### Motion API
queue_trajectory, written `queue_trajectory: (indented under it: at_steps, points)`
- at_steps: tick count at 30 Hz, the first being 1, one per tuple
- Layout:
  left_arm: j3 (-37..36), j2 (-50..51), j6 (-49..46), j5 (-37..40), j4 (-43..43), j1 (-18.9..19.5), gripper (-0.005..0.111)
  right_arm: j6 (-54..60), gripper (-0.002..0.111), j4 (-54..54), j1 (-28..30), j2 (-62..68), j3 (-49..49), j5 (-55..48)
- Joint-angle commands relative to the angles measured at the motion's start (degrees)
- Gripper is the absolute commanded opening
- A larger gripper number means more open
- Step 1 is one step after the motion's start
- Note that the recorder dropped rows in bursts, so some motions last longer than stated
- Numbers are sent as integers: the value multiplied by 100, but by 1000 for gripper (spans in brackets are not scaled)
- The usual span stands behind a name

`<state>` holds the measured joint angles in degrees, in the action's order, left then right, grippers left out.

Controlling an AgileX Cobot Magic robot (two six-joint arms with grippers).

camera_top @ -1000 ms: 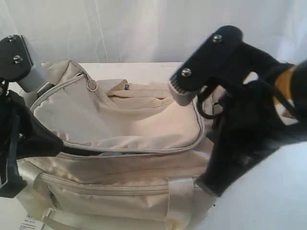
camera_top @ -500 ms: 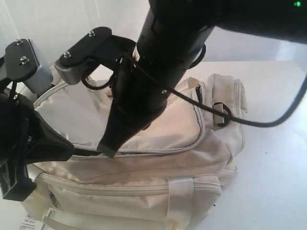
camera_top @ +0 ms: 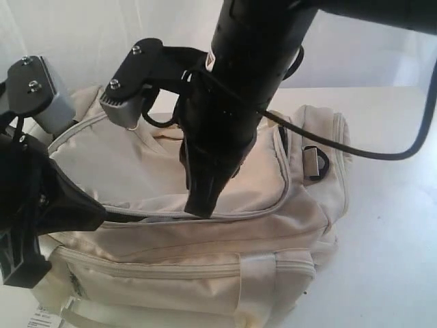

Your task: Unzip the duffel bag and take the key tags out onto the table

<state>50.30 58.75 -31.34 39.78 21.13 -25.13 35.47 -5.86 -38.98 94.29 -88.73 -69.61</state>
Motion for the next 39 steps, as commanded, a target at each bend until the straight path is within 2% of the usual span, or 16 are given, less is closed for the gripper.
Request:
queue_trajectory:
  at_steps: [1, 3, 5, 23, 29, 33, 37, 39]
  points:
    - [-33, -17, -23, 144, 89, -28, 0, -163, 35, 586, 27, 32, 111, -35]
    - [-33, -17, -23, 156, 89, -28, 0, -298, 42, 675, 27, 32, 150, -35]
    - [-33, -17, -23, 168, 89, -28, 0, -284, 45, 675, 27, 58, 150, -35]
    - [-33, -17, -23, 180, 151, -28, 0, -226, 44, 510, 27, 612, 150, 104]
    - [-33, -17, -23, 180, 151, -28, 0, -237, 26, 510, 27, 706, 150, 39]
    - [-33, -17, -23, 180, 151, -28, 0, -279, 20, 510, 27, 706, 150, -35]
    - [-33, -17, -23, 180, 151, -28, 0, -279, 2, 535, 27, 706, 150, -35]
    - [-33, -17, -23, 180, 151, -28, 0, -335, 0, 662, 27, 706, 150, -35]
